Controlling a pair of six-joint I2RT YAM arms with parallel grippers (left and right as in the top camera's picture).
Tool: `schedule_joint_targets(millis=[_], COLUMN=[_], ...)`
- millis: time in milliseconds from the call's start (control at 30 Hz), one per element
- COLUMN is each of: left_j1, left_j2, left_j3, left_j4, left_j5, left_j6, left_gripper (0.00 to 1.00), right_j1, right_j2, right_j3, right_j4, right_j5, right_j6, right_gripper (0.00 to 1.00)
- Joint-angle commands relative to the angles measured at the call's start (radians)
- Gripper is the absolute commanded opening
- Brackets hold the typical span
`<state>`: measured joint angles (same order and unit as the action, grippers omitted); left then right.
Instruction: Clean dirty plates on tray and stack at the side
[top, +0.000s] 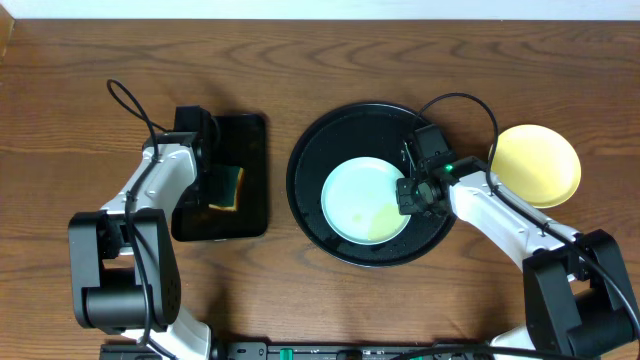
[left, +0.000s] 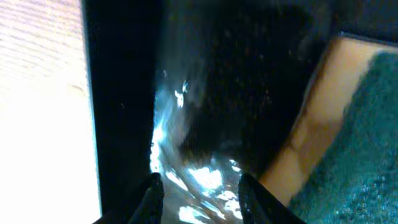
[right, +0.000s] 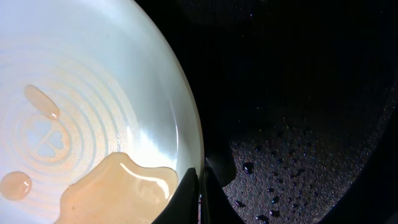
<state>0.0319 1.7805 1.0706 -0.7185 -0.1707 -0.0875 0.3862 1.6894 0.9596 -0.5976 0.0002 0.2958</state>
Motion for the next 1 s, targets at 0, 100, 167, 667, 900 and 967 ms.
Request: schedule_joint_targets(millis=[0,100,167,667,900,967], left_j1=[-0.003,-0.003,-0.003,-0.007,-0.031,-0.040], left_j2=[-0.026,-0.085,-0.130,-0.064,0.011,0.036], left_j3=[0.012,0.023,0.023,-0.021,-0.022,-0.022], left_j4=[-0.007,-0.004,0.016,0.049,0.065,0.069], left_j5=[0.013,0.014,0.081,0.317,0.316,0.317], left_j6=[-0.023,-0.044,-0.049,-0.049,-0.049,-0.049], left_gripper=[0.41,0.42,0.45,0.34,0.34,0.34], right_j1=[0.007,0.007,0.007,0.007,0.007,0.007], right_j2=[-0.002,-0.002,-0.002,-0.002,-0.002,-0.002], right_j3=[-0.013,-0.013,-0.013,-0.013,-0.013,-0.013], right_j4=[-0.006,-0.006,-0.006,-0.008,-0.008,-0.008], right_j5=[0.021,0.021,0.021,0.021,0.021,0.021], right_j6=[0.003,0.003,0.003,0.003,0.003,0.003], right_gripper=[0.01,0.01,0.01,0.01,0.01,0.01])
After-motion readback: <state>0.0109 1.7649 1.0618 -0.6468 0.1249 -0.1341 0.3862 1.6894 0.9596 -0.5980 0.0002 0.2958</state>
